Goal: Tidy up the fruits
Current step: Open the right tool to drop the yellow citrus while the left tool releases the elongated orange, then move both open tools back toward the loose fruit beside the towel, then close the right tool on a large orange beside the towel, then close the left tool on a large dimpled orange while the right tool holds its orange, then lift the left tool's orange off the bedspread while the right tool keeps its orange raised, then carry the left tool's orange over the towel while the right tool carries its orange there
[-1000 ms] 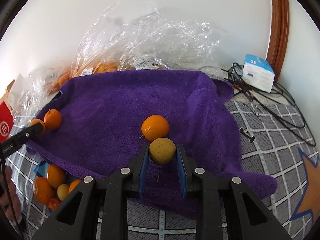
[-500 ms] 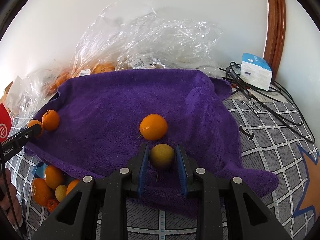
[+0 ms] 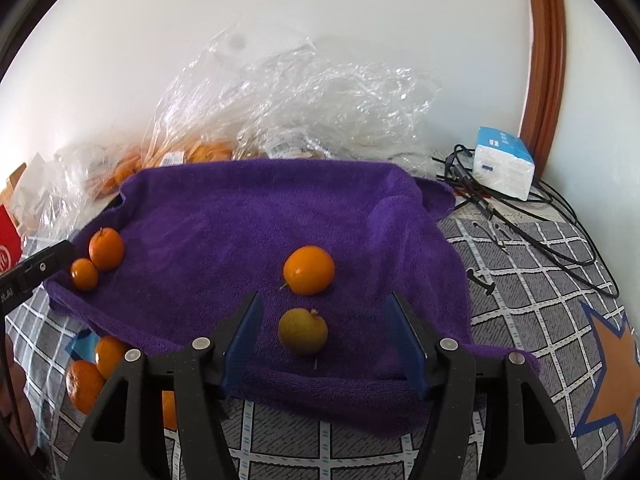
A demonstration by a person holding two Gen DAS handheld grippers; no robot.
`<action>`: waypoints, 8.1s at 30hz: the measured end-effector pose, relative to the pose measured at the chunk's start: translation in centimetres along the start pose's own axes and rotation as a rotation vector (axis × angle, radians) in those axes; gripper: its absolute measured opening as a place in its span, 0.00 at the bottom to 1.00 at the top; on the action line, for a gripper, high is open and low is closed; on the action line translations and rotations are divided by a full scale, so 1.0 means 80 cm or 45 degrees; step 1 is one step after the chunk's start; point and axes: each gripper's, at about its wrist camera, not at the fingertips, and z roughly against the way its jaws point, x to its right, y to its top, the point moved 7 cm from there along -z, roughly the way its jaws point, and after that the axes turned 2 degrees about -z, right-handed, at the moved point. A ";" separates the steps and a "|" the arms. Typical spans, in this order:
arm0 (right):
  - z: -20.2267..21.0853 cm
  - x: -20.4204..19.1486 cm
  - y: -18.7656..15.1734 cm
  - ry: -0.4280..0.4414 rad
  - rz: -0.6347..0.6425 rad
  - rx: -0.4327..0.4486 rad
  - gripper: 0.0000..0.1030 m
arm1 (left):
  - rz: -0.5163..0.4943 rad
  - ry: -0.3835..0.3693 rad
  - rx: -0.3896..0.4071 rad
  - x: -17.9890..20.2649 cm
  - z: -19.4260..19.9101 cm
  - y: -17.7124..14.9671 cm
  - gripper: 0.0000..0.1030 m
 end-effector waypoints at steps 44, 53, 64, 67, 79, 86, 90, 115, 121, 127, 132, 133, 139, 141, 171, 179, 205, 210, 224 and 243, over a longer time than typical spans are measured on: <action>0.082 -0.134 -0.135 0.211 0.222 -0.228 0.33 | 0.107 -0.044 -0.183 -0.071 0.078 -0.115 0.55; 0.077 -0.122 -0.130 0.196 0.160 -0.247 0.32 | 0.146 -0.068 -0.168 -0.075 0.080 -0.113 0.55; 0.076 -0.125 -0.121 0.166 0.195 -0.201 0.31 | 0.116 -0.097 -0.172 -0.067 0.081 -0.114 0.55; 0.084 -0.111 -0.117 0.137 0.175 -0.176 0.31 | 0.125 -0.093 -0.187 -0.070 0.078 -0.116 0.55; 0.086 -0.026 -0.109 0.033 0.026 -0.159 0.31 | 0.126 -0.078 -0.239 -0.074 0.069 -0.121 0.55; 0.087 -0.007 -0.108 0.010 0.010 -0.127 0.31 | 0.133 -0.213 -0.266 -0.051 0.082 -0.116 0.53; 0.083 -0.003 -0.110 0.043 -0.007 -0.134 0.31 | 0.065 -0.280 -0.255 -0.008 0.085 -0.106 0.53; 0.078 -0.003 -0.115 0.106 -0.034 -0.165 0.32 | 0.122 -0.285 -0.328 0.024 0.049 -0.090 0.37; 0.076 -0.003 -0.116 0.100 -0.027 -0.171 0.32 | 0.043 -0.112 -0.317 -0.016 0.067 -0.099 0.37; 0.074 -0.003 -0.117 0.103 -0.029 -0.184 0.32 | 0.035 -0.093 -0.296 -0.026 0.058 -0.112 0.38; 0.073 -0.003 -0.117 0.102 -0.029 -0.190 0.32 | -0.011 -0.055 -0.293 -0.025 0.048 -0.118 0.39; 0.072 -0.003 -0.117 0.102 -0.029 -0.190 0.32 | -0.011 -0.057 -0.293 -0.025 0.048 -0.119 0.39; 0.071 -0.003 -0.118 0.100 -0.032 -0.189 0.32 | 0.024 -0.108 -0.285 -0.027 0.050 -0.123 0.44; 0.071 -0.004 -0.118 0.096 -0.027 -0.190 0.32 | 0.038 -0.124 -0.284 -0.028 0.050 -0.123 0.44; 0.072 -0.013 -0.123 0.069 0.069 -0.210 0.43 | 0.149 -0.151 -0.247 -0.044 0.059 -0.122 0.38; 0.078 -0.007 -0.128 0.010 0.052 -0.196 0.31 | 0.150 -0.148 -0.251 -0.043 0.056 -0.123 0.38; 0.112 0.001 -0.047 0.009 0.011 -0.082 0.31 | 0.170 -0.144 -0.218 -0.041 0.085 -0.060 0.38; 0.100 0.006 -0.009 0.026 -0.016 -0.042 0.31 | 0.149 -0.154 -0.202 -0.026 0.073 -0.029 0.38; -0.006 0.022 0.029 0.025 0.046 -0.140 0.31 | 0.156 -0.172 -0.250 -0.008 0.011 0.004 0.38; -0.029 0.016 0.008 0.018 0.095 -0.135 0.34 | 0.007 -0.125 -0.366 0.049 -0.055 -0.017 0.38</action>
